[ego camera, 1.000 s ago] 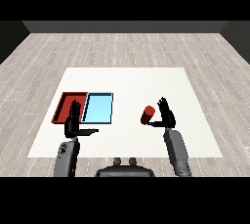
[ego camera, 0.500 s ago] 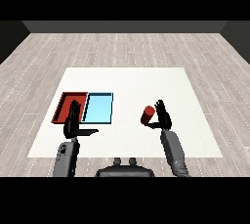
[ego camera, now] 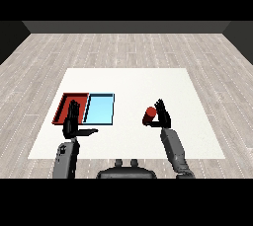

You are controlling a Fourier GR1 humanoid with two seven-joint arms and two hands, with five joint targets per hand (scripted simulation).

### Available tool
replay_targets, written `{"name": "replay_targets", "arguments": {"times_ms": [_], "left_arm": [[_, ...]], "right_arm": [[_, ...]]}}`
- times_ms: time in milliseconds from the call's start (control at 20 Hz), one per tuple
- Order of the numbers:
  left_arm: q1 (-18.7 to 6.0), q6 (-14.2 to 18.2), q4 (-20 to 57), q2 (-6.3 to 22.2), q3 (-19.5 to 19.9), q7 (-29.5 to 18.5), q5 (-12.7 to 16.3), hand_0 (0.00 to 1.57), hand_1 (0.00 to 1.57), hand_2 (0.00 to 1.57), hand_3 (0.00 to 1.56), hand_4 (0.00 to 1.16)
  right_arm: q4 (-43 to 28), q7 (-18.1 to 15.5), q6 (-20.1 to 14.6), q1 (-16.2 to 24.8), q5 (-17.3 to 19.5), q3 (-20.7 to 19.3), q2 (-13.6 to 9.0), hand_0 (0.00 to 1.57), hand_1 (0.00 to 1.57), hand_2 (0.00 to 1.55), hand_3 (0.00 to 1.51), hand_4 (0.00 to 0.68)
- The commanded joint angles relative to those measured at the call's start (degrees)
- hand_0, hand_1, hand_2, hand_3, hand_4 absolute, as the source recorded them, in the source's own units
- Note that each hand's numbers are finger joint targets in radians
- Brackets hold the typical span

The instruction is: Pick the red can and put it in the red box

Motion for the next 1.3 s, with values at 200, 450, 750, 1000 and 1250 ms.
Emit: {"name": "replay_targets", "arguments": {"times_ms": [200, 450, 750, 1000, 1250], "left_arm": [[0.4, -0.7, 2.4, 0.2, 0.5, -2.2, 0.0, 0.0, 0.0, 0.0, 0.0, 0.0], [-2.1, 0.6, 3.9, -0.9, -0.5, -2.4, -1.0, 0.0, 0.0, 0.0, 0.0, 0.0], [-1.3, 1.2, 2.9, -1.6, -1.3, -2.0, -1.5, 0.0, 0.0, 0.0, 0.0, 0.0], [-2.1, -2.1, 4.9, 1.7, 2.4, -2.7, 1.6, 0.0, 0.0, 0.0, 0.0, 0.0], [-5.7, 2.0, 6.5, -0.4, -0.1, -0.9, -2.0, 0.0, 0.0, 0.0, 0.0, 0.0]], "right_arm": [[4.4, -2.1, 1.3, -1.7, -0.3, 0.2, -0.6, 0.0, 0.0, 0.0, 0.0, 0.0], [-3.9, 2.8, -3.9, 0.3, 0.3, 4.4, 1.5, 0.0, 0.0, 0.0, 0.0, 0.0], [12.6, -1.2, -0.2, -10.2, -1.2, -1.8, -1.6, 0.0, 0.0, 0.0, 0.0, 0.0], [11.7, -4.3, -2.6, -7.1, 0.4, 0.2, 0.7, 0.0, 0.0, 0.0, 0.0, 0.0], [6.0, -0.5, -4.8, -5.1, 0.4, 2.3, 1.5, 0.0, 0.0, 0.0, 0.0, 0.0]]}}
